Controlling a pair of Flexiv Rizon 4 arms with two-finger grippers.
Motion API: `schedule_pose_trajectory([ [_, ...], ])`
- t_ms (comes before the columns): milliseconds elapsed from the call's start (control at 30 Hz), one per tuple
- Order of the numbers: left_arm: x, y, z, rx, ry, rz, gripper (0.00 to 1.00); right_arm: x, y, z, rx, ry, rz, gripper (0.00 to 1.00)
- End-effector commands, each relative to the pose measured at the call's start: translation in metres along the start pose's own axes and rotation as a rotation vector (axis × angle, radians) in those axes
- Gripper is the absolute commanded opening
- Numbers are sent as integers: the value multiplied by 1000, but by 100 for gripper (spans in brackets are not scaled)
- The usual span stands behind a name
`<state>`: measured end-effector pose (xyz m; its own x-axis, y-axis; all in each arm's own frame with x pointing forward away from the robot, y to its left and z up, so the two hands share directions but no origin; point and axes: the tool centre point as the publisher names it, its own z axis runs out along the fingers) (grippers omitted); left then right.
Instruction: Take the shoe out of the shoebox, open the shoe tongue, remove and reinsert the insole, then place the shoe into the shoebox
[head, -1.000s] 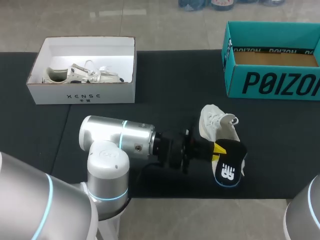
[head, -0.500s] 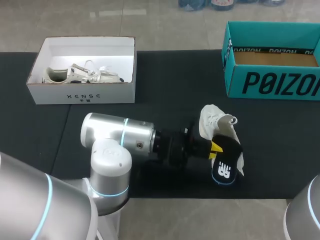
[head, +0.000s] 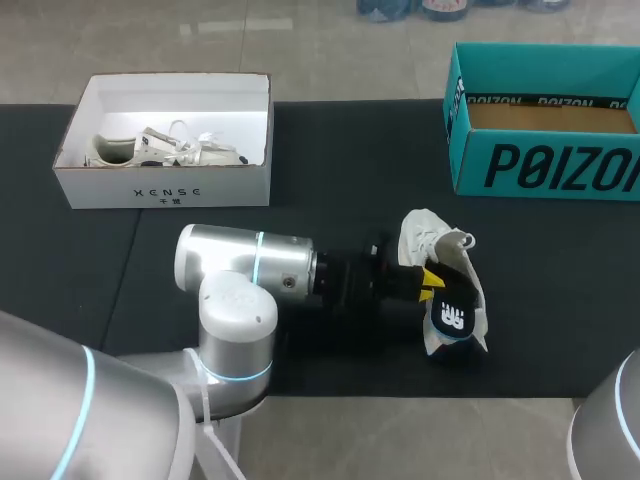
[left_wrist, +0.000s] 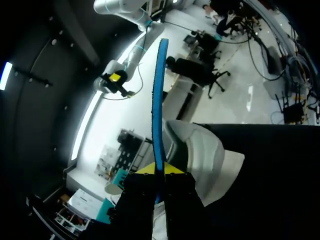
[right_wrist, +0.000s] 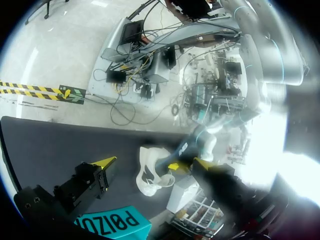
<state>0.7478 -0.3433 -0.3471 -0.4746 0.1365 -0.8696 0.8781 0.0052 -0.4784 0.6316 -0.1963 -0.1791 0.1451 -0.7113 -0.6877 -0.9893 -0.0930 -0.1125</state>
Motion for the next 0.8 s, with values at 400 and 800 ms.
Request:
schedule_pose_trajectory([
  [400, -8, 3, -12, -89, 6, 0, 100, -2, 7, 1, 364, 6, -1, 100],
  [800, -11, -15, -11, -73, -5, -1, 79, -2, 7, 1, 364, 6, -1, 100],
])
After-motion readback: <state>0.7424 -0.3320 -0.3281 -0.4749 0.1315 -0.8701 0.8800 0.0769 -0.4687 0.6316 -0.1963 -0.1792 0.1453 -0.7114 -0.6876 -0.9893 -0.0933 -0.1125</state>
